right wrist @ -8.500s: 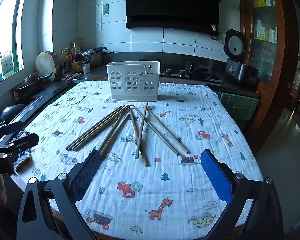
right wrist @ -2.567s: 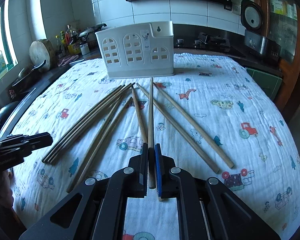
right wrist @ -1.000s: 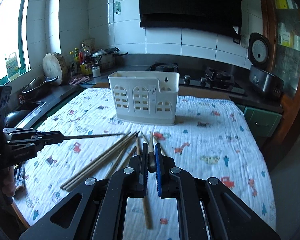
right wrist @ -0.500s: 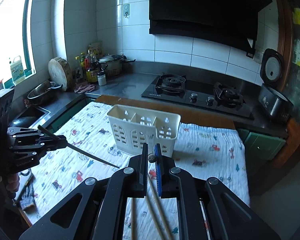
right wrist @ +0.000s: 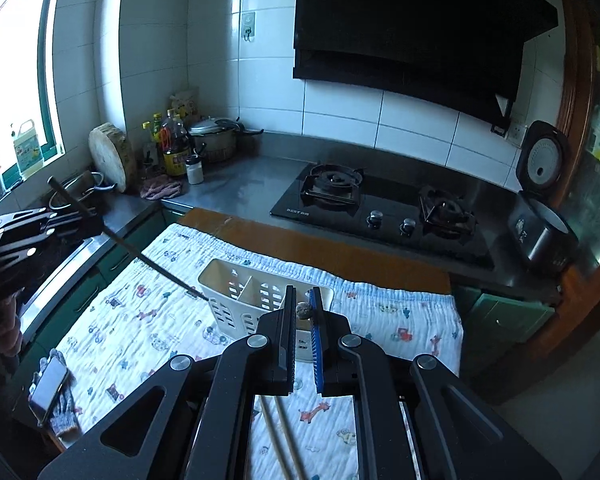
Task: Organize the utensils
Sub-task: 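Lift both held chopsticks and carry them above the white caddy, then open both grippers to drop the chopsticks into the white caddy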
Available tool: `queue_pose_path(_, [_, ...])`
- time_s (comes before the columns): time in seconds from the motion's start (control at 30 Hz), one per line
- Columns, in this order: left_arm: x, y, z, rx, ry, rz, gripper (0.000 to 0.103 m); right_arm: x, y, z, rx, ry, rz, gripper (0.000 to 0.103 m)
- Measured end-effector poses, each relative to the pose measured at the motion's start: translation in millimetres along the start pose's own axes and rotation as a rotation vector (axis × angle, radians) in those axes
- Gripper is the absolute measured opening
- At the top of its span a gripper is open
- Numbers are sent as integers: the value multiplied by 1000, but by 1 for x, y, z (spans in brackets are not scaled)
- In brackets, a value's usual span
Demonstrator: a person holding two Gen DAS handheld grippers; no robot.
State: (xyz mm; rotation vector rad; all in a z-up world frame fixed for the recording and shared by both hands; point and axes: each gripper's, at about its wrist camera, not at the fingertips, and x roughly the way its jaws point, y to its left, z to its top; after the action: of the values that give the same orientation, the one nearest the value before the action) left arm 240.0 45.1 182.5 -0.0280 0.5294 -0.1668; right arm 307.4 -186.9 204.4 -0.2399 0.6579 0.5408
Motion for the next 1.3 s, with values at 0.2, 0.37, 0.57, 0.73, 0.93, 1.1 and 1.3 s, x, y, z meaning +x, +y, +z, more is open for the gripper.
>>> queue_pose_path(0.2, [42, 23, 11, -68, 22, 43, 5, 37, -4, 2, -17, 65, -38, 7])
queue_pose_path(0.37, [52, 41, 14, -154, 15, -27, 5, 54, -9, 1, -15, 74, -30, 7])
queue_pose_path(0.57, [45, 38, 28, -131, -27, -2, 5, 67, -7, 7, -29, 118, -24, 7])
queue_pose_path(0.73, [42, 47, 39, -147, -62, 18, 5, 80, -4, 4, -53, 162, -49, 7])
queue_pose_path(0.93, [65, 61, 34, -196, -43, 32, 5, 91, -13, 1, -20, 170, -46, 7])
queue_pose_path(1.1, [98, 68, 17, -212, 35, 35, 5, 91, -16, -1, -12, 156, -43, 7])
queue_pose_path(1.3, [126, 70, -5, -223, 112, 27, 5, 76, -24, -1, 14, 92, -38, 15])
